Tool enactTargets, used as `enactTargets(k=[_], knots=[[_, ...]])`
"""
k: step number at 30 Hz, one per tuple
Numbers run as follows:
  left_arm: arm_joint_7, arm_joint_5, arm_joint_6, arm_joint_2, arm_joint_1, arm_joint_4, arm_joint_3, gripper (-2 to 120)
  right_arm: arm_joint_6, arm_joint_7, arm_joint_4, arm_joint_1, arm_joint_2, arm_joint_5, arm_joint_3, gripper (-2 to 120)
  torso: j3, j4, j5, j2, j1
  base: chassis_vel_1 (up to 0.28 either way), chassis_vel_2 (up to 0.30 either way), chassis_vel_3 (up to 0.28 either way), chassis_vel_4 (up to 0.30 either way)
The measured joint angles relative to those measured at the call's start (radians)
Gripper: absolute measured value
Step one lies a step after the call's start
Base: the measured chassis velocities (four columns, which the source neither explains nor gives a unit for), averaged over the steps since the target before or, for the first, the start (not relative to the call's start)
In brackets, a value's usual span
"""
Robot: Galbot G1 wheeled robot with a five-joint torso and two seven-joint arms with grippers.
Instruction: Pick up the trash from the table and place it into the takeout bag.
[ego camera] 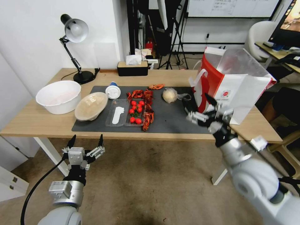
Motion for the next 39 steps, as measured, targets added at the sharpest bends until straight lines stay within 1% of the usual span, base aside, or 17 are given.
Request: enactTargets(k=[1, 2, 4, 5, 8, 13, 24, 33, 36, 39], knots=[[0.000, -0.001, -0.001, 0.002, -0.003, 0.002, 0.001, 100, 0.011, 0.020, -0.002, -0.056, 0.031, -0.044, -0.003, 100, 0.000, -0.0002, 0.0000, 0.000, 0.000, 0.000, 0.000, 0.000, 0.000], [0.000, -0.001, -0.001, 0.002, -0.003, 0.002, 0.001, 100, 0.011, 0.020, -0.002, -0.056, 0.031, -0.044, -0.003, 100, 0.000, -0.0002, 0.0000, 0.000, 0.000, 0.000, 0.000, 0.000, 0.000], [0.000, -0.002, -0.002, 0.005, -0.006, 0.004, 0.003, 100, 0.038, 0.044, -0.022, -0.126, 0.074, -0.107, -0.008, 100, 0.000, 0.0000, 0.0001, 0.000, 0.000, 0.000, 0.000, 0.000, 0.000], [0.000, -0.002, -0.002, 0.005, -0.006, 0.004, 0.003, 100, 0.038, 0.044, -0.022, -0.126, 0.074, -0.107, -0.008, 100, 0.000, 0.0000, 0.0001, 0.000, 0.000, 0.000, 0.000, 0.000, 0.000], [0.000, -0.003, -0.005, 0.010, -0.007, 0.008, 0.004, 100, 0.082, 0.073, -0.048, -0.203, 0.121, -0.178, -0.017, 100, 0.000, 0.0000, -0.0001, 0.000, 0.000, 0.000, 0.000, 0.000, 0.000], [0.000, -0.003, -0.012, 0.011, -0.008, 0.012, 0.004, 100, 0.113, 0.084, -0.073, -0.250, 0.159, -0.228, -0.027, 100, 0.000, 0.0000, 0.0000, 0.000, 0.000, 0.000, 0.000, 0.000, 0.000], [-0.001, -0.003, -0.022, 0.012, -0.006, 0.014, 0.006, 100, 0.128, 0.094, -0.121, -0.259, 0.188, -0.261, -0.039, 100, 0.000, 0.0000, 0.0000, 0.000, 0.000, 0.000, 0.000, 0.000, 0.000], [-0.001, -0.002, -0.023, 0.015, -0.001, 0.011, 0.005, 100, 0.128, 0.103, -0.120, -0.242, 0.189, -0.257, -0.044, 100, 0.000, 0.0000, 0.0000, 0.000, 0.000, 0.000, 0.000, 0.000, 0.000], [-0.001, -0.002, -0.024, 0.015, -0.001, 0.010, 0.004, 100, 0.103, 0.122, -0.107, -0.214, 0.189, -0.251, -0.060, 100, 0.000, 0.0000, 0.0000, 0.000, 0.000, 0.000, 0.000, 0.000, 0.000], [-0.001, -0.002, -0.025, 0.015, 0.001, 0.009, 0.003, 100, 0.038, 0.157, -0.095, -0.142, 0.183, -0.218, -0.088, 100, 0.000, -0.0001, 0.0001, 0.000, 0.000, 0.000, 0.000, 0.000, 0.000]])
